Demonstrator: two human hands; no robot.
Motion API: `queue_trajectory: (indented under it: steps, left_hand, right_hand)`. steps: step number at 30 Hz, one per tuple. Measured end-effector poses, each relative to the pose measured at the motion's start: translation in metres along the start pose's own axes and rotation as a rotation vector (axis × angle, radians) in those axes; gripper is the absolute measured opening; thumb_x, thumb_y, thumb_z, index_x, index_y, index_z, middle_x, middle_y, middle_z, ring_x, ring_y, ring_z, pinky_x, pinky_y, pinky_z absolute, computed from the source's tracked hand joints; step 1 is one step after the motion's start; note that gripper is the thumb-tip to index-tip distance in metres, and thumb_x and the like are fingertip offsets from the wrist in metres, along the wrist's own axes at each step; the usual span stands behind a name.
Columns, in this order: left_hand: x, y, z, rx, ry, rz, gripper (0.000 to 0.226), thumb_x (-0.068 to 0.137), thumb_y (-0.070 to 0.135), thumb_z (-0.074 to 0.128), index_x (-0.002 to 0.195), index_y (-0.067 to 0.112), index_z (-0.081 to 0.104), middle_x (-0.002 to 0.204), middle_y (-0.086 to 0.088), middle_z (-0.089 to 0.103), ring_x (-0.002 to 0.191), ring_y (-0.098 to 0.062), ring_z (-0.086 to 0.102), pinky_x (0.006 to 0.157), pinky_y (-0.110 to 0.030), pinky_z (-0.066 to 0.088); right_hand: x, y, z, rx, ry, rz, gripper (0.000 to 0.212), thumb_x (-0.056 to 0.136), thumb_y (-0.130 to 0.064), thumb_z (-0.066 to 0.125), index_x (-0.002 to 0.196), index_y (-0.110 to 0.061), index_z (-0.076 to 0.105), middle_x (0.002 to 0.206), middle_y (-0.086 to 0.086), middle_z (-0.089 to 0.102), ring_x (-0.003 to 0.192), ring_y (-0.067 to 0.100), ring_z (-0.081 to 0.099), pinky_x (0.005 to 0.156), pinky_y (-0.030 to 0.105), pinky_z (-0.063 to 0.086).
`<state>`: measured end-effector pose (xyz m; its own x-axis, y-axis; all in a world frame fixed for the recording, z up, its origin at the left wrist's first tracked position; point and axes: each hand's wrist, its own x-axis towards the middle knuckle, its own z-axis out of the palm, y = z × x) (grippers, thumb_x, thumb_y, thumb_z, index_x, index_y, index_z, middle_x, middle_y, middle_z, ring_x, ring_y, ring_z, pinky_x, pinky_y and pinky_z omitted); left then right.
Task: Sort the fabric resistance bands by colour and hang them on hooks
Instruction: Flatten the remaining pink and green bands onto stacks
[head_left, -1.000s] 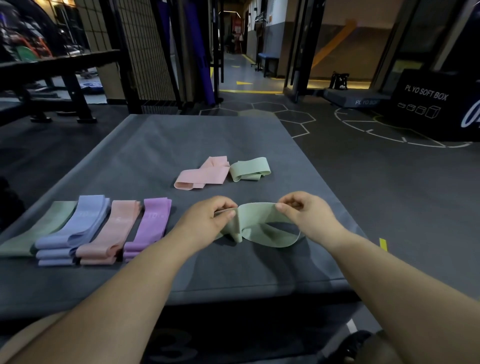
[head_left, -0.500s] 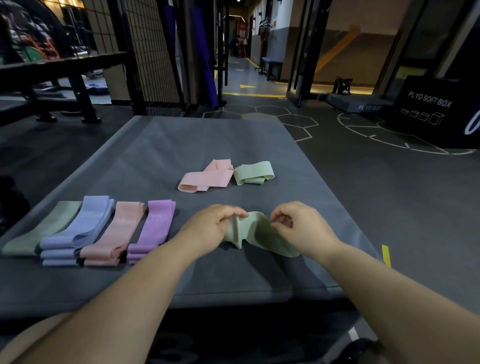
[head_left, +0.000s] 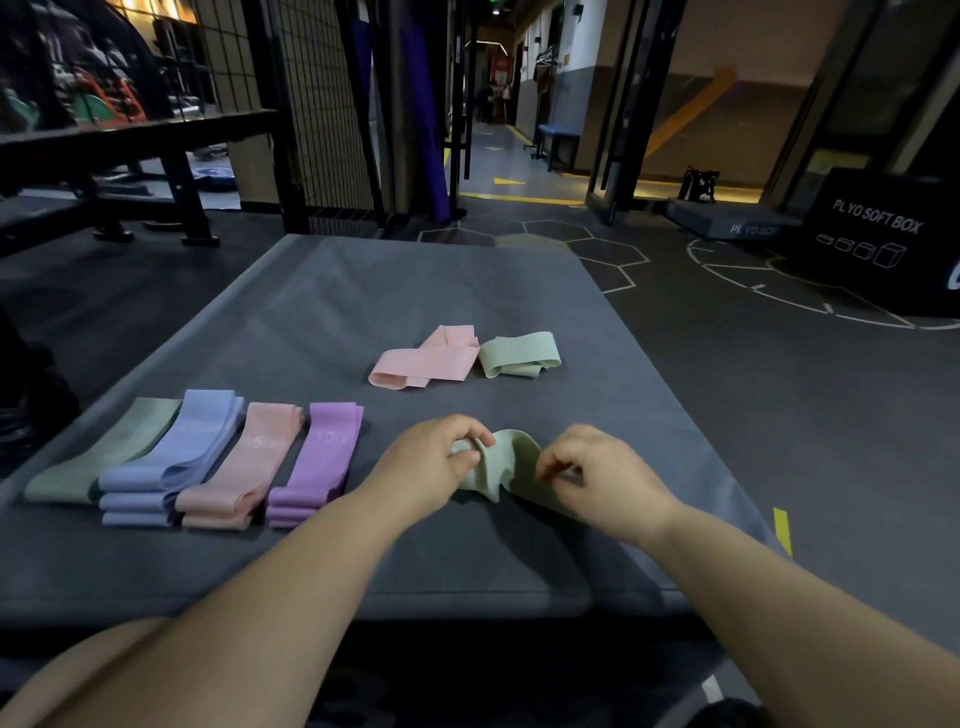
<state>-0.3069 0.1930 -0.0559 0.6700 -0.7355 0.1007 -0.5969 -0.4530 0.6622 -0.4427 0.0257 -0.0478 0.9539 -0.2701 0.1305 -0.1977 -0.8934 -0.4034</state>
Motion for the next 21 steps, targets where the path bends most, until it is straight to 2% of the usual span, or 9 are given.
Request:
queue_trajectory:
  steps: [3, 7, 8, 11, 14, 16, 18, 19, 21]
  left_hand:
    - [0.001, 0.002, 0.000, -0.021, 0.015, -0.001, 0.019, 0.094, 0.018, 0.055, 0.098, 0.036, 0.061, 0.106, 0.013, 0.062, 0.094, -0.010, 0.052, 0.070, -0.022, 0.034]
    - [0.003, 0.003, 0.000, -0.090, 0.049, -0.012, 0.024, 0.092, 0.018, 0.058, 0.085, 0.041, 0.055, 0.091, 0.019, 0.060, 0.085, -0.008, 0.052, 0.061, -0.007, 0.034]
    - [0.004, 0.003, 0.000, -0.126, 0.058, -0.020, 0.025, 0.092, 0.017, 0.059, 0.083, 0.041, 0.055, 0.090, 0.020, 0.060, 0.084, -0.008, 0.053, 0.063, -0.008, 0.034]
    - [0.006, 0.005, 0.001, -0.304, 0.056, -0.046, 0.021, 0.092, 0.016, 0.061, 0.083, 0.036, 0.059, 0.090, 0.019, 0.062, 0.075, -0.008, 0.056, 0.074, -0.023, 0.044]
    - [0.005, 0.006, 0.003, -0.479, 0.051, -0.088, 0.017, 0.092, 0.016, 0.061, 0.086, 0.031, 0.062, 0.087, 0.014, 0.064, 0.063, -0.010, 0.056, 0.070, -0.027, 0.044]
    - [0.005, 0.006, 0.004, -0.561, 0.061, -0.118, 0.015, 0.092, 0.016, 0.061, 0.087, 0.030, 0.064, 0.087, 0.010, 0.065, 0.063, -0.011, 0.056, 0.075, -0.031, 0.044]
    - [0.005, 0.007, 0.004, -0.634, 0.073, -0.145, 0.015, 0.093, 0.016, 0.060, 0.087, 0.029, 0.064, 0.086, 0.008, 0.065, 0.067, -0.009, 0.056, 0.079, -0.033, 0.044]
    - [0.005, 0.008, 0.003, -0.659, 0.077, -0.158, 0.014, 0.094, 0.016, 0.060, 0.087, 0.028, 0.063, 0.086, 0.008, 0.064, 0.070, -0.008, 0.055, 0.080, -0.033, 0.043]
    - [0.006, 0.010, 0.003, -0.704, 0.082, -0.178, 0.013, 0.094, 0.015, 0.059, 0.089, 0.026, 0.063, 0.088, 0.005, 0.064, 0.075, -0.010, 0.054, 0.079, -0.030, 0.042]
  right_hand:
    - [0.001, -0.003, 0.005, -0.075, -0.052, -0.041, 0.022, 0.086, -0.021, 0.064, 0.104, -0.026, 0.075, 0.096, -0.006, 0.056, 0.098, 0.018, 0.058, 0.086, 0.027, 0.047]
    - [0.005, -0.004, 0.013, -0.145, -0.017, -0.030, 0.028, 0.089, -0.048, 0.062, 0.109, -0.032, 0.073, 0.096, -0.001, 0.062, 0.099, 0.024, 0.053, 0.089, 0.032, 0.045]
    - [0.005, -0.004, 0.014, -0.167, -0.011, -0.019, 0.031, 0.089, -0.052, 0.060, 0.110, -0.033, 0.072, 0.096, -0.001, 0.062, 0.099, 0.024, 0.052, 0.090, 0.033, 0.044]
    - [0.009, -0.006, 0.018, -0.155, -0.030, 0.008, 0.038, 0.087, -0.059, 0.055, 0.110, -0.034, 0.072, 0.090, -0.003, 0.059, 0.098, 0.022, 0.050, 0.091, 0.036, 0.044]
    - [0.010, -0.008, 0.018, -0.011, -0.080, 0.031, 0.061, 0.073, -0.074, 0.040, 0.107, -0.035, 0.072, 0.081, -0.009, 0.053, 0.094, 0.021, 0.051, 0.090, 0.037, 0.044]
    - [0.012, -0.009, 0.017, 0.084, -0.092, 0.016, 0.047, 0.080, -0.066, 0.050, 0.105, -0.033, 0.074, 0.082, -0.008, 0.055, 0.096, 0.019, 0.052, 0.089, 0.032, 0.042]
    - [0.012, -0.012, 0.012, 0.273, -0.105, 0.034, 0.021, 0.092, -0.037, 0.061, 0.097, -0.024, 0.076, 0.087, 0.000, 0.059, 0.096, 0.018, 0.054, 0.084, 0.022, 0.041]
    - [0.011, -0.013, 0.009, 0.417, -0.113, 0.066, 0.019, 0.094, -0.028, 0.060, 0.093, -0.017, 0.075, 0.090, 0.004, 0.061, 0.096, 0.017, 0.055, 0.081, 0.018, 0.041]
    - [0.009, -0.012, 0.008, 0.669, -0.116, 0.166, 0.038, 0.085, -0.039, 0.057, 0.099, -0.007, 0.074, 0.101, 0.007, 0.066, 0.099, 0.016, 0.059, 0.084, 0.017, 0.043]
